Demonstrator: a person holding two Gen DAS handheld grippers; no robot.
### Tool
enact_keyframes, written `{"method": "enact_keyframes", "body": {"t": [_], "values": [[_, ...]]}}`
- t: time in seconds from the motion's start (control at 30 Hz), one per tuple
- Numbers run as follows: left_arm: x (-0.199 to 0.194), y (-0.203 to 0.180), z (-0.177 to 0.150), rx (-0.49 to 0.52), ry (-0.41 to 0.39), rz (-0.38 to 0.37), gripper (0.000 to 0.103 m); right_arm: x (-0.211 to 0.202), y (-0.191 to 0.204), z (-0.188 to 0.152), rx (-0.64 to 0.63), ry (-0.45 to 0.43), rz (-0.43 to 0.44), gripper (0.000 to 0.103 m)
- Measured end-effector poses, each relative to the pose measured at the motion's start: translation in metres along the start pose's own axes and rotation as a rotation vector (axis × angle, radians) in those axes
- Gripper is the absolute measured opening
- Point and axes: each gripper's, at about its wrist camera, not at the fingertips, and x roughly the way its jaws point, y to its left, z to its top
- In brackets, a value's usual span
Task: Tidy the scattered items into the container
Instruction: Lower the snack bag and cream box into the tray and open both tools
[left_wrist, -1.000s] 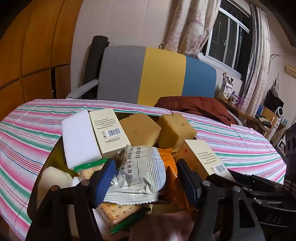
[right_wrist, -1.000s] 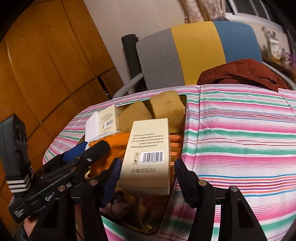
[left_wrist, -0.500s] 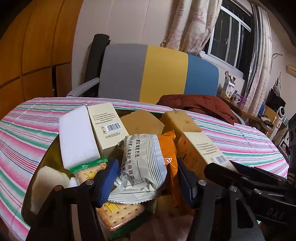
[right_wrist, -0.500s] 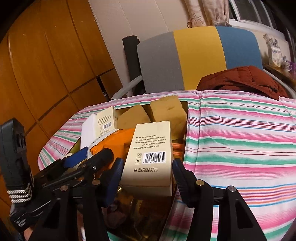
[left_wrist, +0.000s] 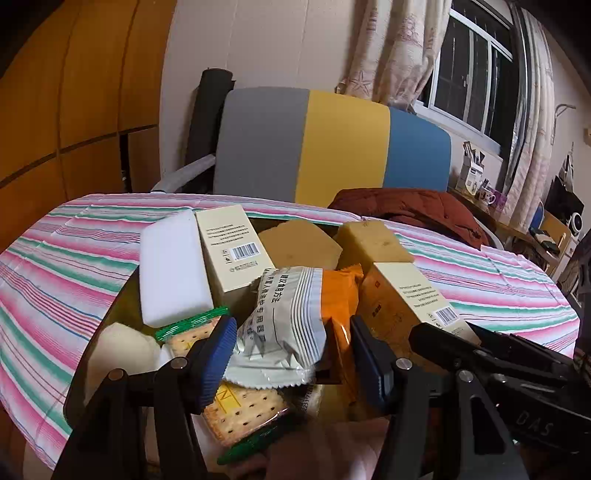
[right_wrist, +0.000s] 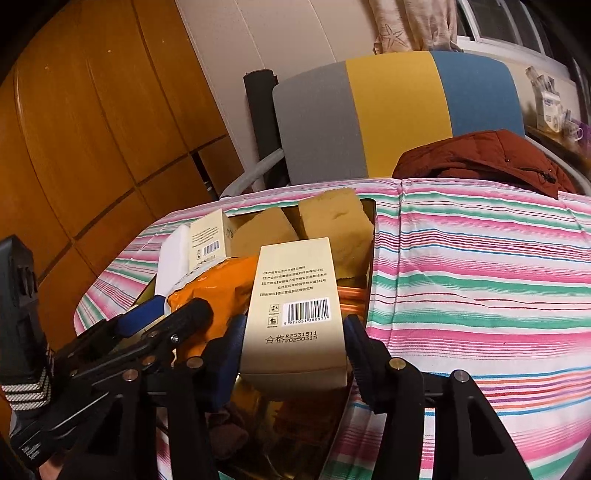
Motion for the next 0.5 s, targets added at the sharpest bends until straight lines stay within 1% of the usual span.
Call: {"method": "enact_keyframes", "body": {"t": [0.13,0.5], "values": [[-0.008,0.000,-0.001,0.012,-0.019,0.031,0.064,-0.001,0.002,0.000,0.001,-0.001,-0.001,0.055],[-0.022,0.004,-0.004,0.013,-0.038,0.070,0.067,-0.004,0.009,-0.002,-0.017,-0.014,-0.009,0.056]]}}
